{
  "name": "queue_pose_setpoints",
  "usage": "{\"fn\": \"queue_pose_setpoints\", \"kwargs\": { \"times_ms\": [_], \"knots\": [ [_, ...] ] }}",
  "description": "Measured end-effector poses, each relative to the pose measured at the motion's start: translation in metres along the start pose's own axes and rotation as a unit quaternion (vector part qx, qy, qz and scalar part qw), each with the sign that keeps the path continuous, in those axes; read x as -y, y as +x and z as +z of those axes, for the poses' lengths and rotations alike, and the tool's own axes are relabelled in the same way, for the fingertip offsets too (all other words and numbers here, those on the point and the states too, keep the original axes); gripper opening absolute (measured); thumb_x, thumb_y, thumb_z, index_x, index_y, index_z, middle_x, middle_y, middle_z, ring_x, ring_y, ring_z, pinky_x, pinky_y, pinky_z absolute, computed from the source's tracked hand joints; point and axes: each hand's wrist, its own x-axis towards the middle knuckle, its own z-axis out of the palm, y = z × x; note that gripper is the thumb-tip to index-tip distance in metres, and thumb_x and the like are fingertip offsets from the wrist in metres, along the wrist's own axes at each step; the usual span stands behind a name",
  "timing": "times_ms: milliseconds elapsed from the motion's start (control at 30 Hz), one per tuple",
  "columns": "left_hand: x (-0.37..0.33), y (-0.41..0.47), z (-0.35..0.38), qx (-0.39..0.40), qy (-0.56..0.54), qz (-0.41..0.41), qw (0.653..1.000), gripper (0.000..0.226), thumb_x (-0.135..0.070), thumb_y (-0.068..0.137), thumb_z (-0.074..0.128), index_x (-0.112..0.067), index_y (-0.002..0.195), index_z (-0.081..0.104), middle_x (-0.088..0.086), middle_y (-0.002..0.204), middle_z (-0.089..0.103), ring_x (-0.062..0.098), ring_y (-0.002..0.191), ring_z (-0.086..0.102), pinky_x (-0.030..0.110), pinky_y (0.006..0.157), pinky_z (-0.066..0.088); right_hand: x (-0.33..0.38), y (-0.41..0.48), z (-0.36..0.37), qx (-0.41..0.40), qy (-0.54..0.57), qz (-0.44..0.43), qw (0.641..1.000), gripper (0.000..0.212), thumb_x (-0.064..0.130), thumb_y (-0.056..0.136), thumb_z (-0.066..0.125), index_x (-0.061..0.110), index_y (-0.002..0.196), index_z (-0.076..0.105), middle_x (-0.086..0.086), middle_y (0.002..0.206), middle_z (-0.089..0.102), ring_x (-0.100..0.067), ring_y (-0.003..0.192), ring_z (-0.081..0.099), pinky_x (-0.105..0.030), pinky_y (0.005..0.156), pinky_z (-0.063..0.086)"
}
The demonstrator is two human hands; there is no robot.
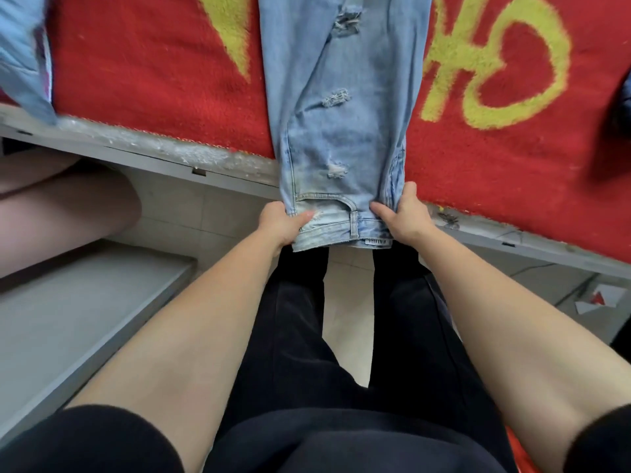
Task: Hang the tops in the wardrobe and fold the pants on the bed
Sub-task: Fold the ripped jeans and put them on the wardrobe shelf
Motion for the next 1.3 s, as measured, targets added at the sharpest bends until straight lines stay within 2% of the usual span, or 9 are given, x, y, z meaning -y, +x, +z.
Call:
{"fn": "queue_pose_setpoints", "kwargs": {
  "times_ms": [200,367,600,767,900,1000,1133,1233,1300],
  "knots": [
    [-0.059,-0.03,-0.019,-0.07,0.097,0.05,0.992,0.052,-0.026,0.087,0.068,-0.007,0.131,0.046,0.012,0.13,0.056,0.031,0.12,0.053,0.037,0.099,0.043,0.052,0.009,-0.054,0.109,-0.171,0.056,0.978,0.073,0.044,0.085,0.073,-0.005,0.131,0.046,-0.02,0.129,0.055,-0.035,0.107,0.058,-0.033,0.077,0.043],
    [-0.131,-0.049,-0.059,-0.169,0.217,0.14,0.951,0.063,-0.03,0.093,0.057,-0.011,0.147,0.033,0.02,0.14,0.045,0.038,0.129,0.044,0.044,0.104,0.037,0.104,0.022,-0.127,-0.023,0.009,-0.018,1.0,0.068,0.041,0.091,0.061,0.008,0.144,0.038,-0.016,0.137,0.053,-0.034,0.121,0.054,-0.044,0.101,0.047],
    [-0.238,-0.058,-0.069,-0.24,0.25,0.221,0.912,0.063,-0.034,0.092,0.056,-0.015,0.148,0.033,0.012,0.148,0.038,0.032,0.134,0.039,0.043,0.105,0.036,0.194,0.054,-0.227,-0.048,0.283,-0.073,0.955,0.064,0.026,0.093,0.059,0.015,0.15,0.032,-0.003,0.104,0.059,-0.014,0.086,0.057,-0.045,0.094,0.055],
    [-0.29,-0.011,-0.049,-0.271,0.285,0.297,0.87,0.067,-0.041,0.09,0.058,-0.013,0.146,0.033,0.01,0.148,0.034,0.03,0.133,0.038,0.041,0.104,0.036,0.226,0.118,-0.25,-0.047,0.379,-0.043,0.923,0.057,0.027,0.096,0.058,0.016,0.147,0.034,-0.006,0.134,0.051,-0.02,0.116,0.055,-0.039,0.094,0.054],
    [-0.328,0.049,-0.033,-0.284,0.306,0.354,0.837,0.07,-0.046,0.085,0.062,-0.015,0.143,0.037,0.01,0.135,0.039,0.028,0.121,0.044,0.042,0.092,0.043,0.25,0.187,-0.247,-0.123,0.451,-0.007,0.884,0.049,0.032,0.09,0.062,0.019,0.134,0.048,0.0,0.116,0.059,-0.016,0.101,0.061,-0.03,0.078,0.056],
    [-0.347,0.085,-0.026,-0.304,0.314,0.399,0.806,0.065,-0.036,0.078,0.066,-0.012,0.135,0.044,0.012,0.127,0.043,0.029,0.113,0.047,0.042,0.086,0.049,0.266,0.226,-0.248,-0.178,0.479,-0.015,0.859,0.04,0.033,0.081,0.067,0.016,0.115,0.058,-0.003,0.109,0.067,-0.017,0.097,0.067,-0.034,0.084,0.058],
    [-0.361,0.11,-0.04,-0.359,0.236,0.468,0.773,0.057,-0.023,0.066,0.068,-0.011,0.121,0.056,0.014,0.113,0.052,0.032,0.1,0.055,0.041,0.077,0.052,0.29,0.25,-0.26,-0.156,0.572,-0.06,0.803,0.018,0.026,0.086,0.07,0.018,0.099,0.061,-0.001,0.105,0.073,-0.015,0.096,0.071,-0.028,0.071,0.059],
    [-0.37,0.115,-0.059,-0.352,0.199,0.488,0.774,0.057,-0.025,0.066,0.07,-0.013,0.12,0.058,0.012,0.108,0.053,0.031,0.095,0.058,0.038,0.069,0.051,0.323,0.252,-0.274,-0.188,0.581,-0.102,0.785,0.03,0.024,0.082,0.076,0.015,0.103,0.058,-0.004,0.106,0.071,-0.016,0.091,0.071,-0.035,0.079,0.061],
    [-0.372,0.115,-0.071,-0.328,0.211,0.516,0.762,0.053,-0.027,0.069,0.071,-0.015,0.119,0.06,0.009,0.102,0.056,0.03,0.09,0.06,0.037,0.064,0.05,0.354,0.251,-0.281,-0.225,0.527,-0.134,0.808,0.05,0.029,0.076,0.075,0.011,0.118,0.054,-0.006,0.112,0.068,-0.019,0.096,0.07,-0.04,0.086,0.059]
  ]
}}
